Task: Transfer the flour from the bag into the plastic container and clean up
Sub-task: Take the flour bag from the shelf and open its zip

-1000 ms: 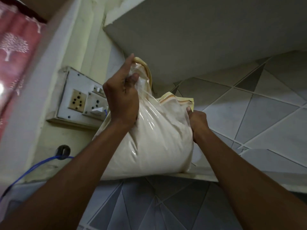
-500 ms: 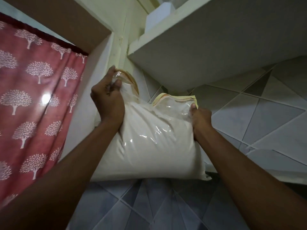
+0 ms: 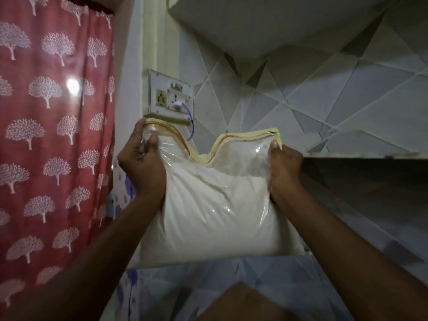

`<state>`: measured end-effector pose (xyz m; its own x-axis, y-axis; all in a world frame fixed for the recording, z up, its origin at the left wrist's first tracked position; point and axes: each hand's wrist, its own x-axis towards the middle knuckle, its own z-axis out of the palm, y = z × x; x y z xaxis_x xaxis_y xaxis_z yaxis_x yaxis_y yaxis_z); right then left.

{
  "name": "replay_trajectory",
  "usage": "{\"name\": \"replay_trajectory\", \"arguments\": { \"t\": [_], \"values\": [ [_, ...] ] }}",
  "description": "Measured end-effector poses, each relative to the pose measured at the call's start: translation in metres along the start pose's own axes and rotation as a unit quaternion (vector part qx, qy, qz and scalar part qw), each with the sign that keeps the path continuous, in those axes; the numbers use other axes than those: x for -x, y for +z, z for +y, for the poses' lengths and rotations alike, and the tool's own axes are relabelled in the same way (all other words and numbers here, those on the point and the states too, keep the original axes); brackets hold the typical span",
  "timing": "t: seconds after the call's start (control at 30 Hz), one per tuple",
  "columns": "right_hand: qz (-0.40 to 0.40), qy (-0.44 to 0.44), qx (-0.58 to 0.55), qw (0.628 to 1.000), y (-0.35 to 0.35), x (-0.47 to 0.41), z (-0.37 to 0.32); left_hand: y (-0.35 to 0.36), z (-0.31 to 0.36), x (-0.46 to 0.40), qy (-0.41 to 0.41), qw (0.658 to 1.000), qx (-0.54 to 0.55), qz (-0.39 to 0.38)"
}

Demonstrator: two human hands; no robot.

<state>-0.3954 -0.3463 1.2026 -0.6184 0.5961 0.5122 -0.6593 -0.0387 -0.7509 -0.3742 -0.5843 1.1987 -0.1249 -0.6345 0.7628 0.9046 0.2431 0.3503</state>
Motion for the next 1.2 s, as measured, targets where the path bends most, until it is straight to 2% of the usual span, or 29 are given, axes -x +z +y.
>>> {"name": "replay_trajectory", "arguments": {
  "t": [0.2, 0.37, 0.53, 0.83, 1.07, 1.2],
  "values": [
    [0.04, 0.053, 0.024, 0.998, -0.075, 0.044, 0.054, -0.025, -0.009, 0.085, -0.032, 0.998, -0.029, -0.036],
    [0.069, 0.067, 0.061, 0.993, -0.134, 0.068, 0.098, -0.04, -0.021, 0.153, -0.066, 0.991, -0.046, -0.106],
    [0.084, 0.075, 0.086, 0.99, -0.178, 0.082, 0.134, -0.055, -0.032, 0.209, -0.15, 0.977, -0.036, -0.146],
    [0.145, 0.17, 0.14, 0.965, -0.229, 0.067, 0.209, -0.066, -0.053, 0.284, -0.238, 0.929, -0.05, -0.279],
    [0.184, 0.223, 0.158, 0.944, -0.273, 0.033, 0.288, -0.054, -0.073, 0.362, -0.344, 0.879, -0.062, -0.323],
    [0.181, 0.235, 0.184, 0.937, -0.301, 0.016, 0.331, -0.043, -0.084, 0.399, -0.356, 0.864, -0.094, -0.343]
  ]
}}
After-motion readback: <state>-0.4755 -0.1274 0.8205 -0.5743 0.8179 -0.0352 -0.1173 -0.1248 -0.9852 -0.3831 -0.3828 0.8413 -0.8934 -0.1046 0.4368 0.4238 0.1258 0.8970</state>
